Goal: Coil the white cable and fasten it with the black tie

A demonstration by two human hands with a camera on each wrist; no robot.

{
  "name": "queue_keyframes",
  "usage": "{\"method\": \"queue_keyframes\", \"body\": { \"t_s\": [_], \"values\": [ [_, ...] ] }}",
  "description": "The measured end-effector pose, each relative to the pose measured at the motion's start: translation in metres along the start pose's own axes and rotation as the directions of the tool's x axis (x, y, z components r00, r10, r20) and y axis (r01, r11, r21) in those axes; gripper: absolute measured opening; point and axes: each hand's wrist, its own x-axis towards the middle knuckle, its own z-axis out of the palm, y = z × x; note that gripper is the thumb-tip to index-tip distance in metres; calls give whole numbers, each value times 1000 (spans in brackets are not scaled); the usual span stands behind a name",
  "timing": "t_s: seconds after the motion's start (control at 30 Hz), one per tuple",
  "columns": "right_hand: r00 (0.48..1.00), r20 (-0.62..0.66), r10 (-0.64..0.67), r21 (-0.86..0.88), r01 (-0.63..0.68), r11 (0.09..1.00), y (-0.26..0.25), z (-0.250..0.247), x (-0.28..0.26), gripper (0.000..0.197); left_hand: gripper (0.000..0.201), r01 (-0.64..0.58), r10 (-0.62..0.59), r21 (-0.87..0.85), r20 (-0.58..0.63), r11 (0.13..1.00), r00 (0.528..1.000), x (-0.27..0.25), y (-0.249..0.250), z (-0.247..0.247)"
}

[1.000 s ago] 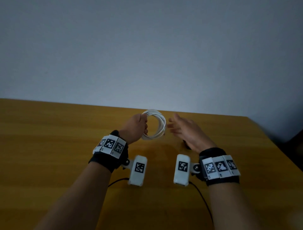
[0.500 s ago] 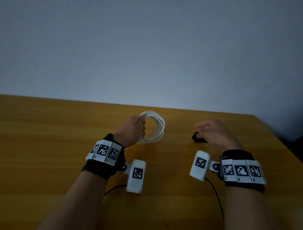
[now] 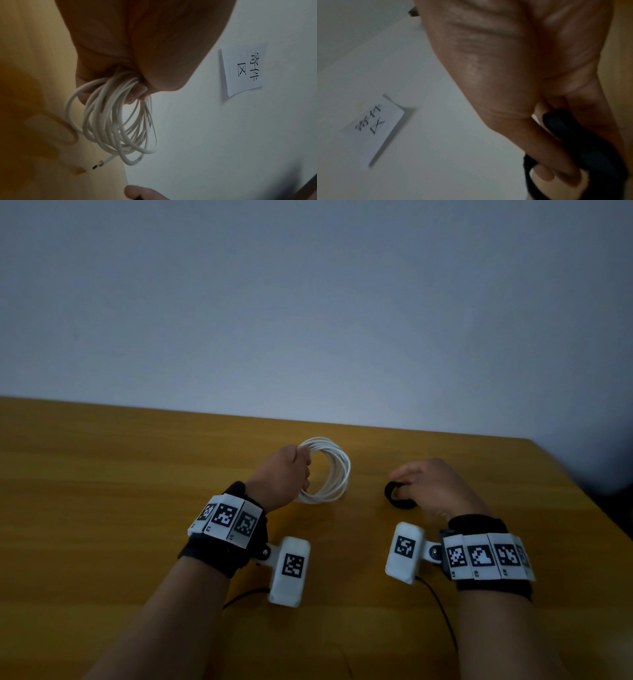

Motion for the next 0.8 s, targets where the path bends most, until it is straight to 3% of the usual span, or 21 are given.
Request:
{"method": "queue_keyframes", "body": {
  "t_s": [0.13, 0.3, 0.43, 0.8],
  "values": [
    [994, -64, -83, 176, 93, 980, -8, 2, -2, 17, 36, -5, 5, 12, -6, 1000, 1000, 1, -1, -1],
    [987, -132, -89, 302, 126, 945, -16, 12, 1, 13, 35, -12, 12, 15, -12, 1000, 1000, 0, -1, -3],
    [993, -78, -88, 404, 112, 908, -18, 14, -2, 20, 36, -23, 23, 22, -5, 999, 1000, -1, 0, -2],
    [999, 45, -26, 573, -5, 820, -25, 18, -5, 15, 36, -29, 30, 26, -8, 999, 1000, 1, 0, -1]
  ]
}}
